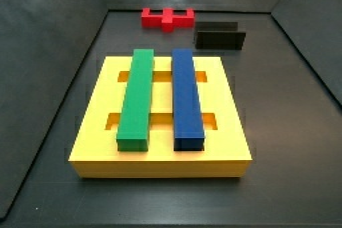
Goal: Pick up the purple object. Move up. Move to above the board. Insert the purple object.
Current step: Move to above the board.
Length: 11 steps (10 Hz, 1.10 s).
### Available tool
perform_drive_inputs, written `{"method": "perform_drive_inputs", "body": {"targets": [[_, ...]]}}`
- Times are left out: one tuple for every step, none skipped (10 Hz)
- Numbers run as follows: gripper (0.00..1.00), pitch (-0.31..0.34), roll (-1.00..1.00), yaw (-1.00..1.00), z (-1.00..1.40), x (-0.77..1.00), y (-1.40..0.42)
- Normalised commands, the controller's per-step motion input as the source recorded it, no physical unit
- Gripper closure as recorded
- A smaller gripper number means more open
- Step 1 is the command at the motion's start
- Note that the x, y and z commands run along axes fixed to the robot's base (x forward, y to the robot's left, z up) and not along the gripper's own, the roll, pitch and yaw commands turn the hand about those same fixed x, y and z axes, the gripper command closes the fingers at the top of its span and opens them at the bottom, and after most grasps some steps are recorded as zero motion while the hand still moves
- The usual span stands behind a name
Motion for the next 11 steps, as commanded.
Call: {"method": "perform_drive_inputs", "body": {"targets": [[1.00,0.053,0.02,1.00,0.14,0.51,-1.40],[1.00,0.058,0.01,1.00,0.14,0.52,-1.40],[1.00,0.066,0.01,1.00,0.14,0.53,-1.40],[1.00,0.075,0.01,1.00,0.15,0.53,-1.40],[1.00,0.086,0.01,1.00,0.15,0.55,-1.40],[1.00,0.096,0.01,1.00,0.16,0.58,-1.40],[1.00,0.114,0.01,1.00,0.18,0.62,-1.40],[1.00,0.133,0.02,1.00,0.10,0.33,-0.71],[1.00,0.146,0.03,1.00,0.06,0.20,-0.33],[1.00,0.139,0.02,1.00,0.04,0.09,-0.15],[1.00,0.140,0.03,1.00,0.03,0.06,-0.12]]}}
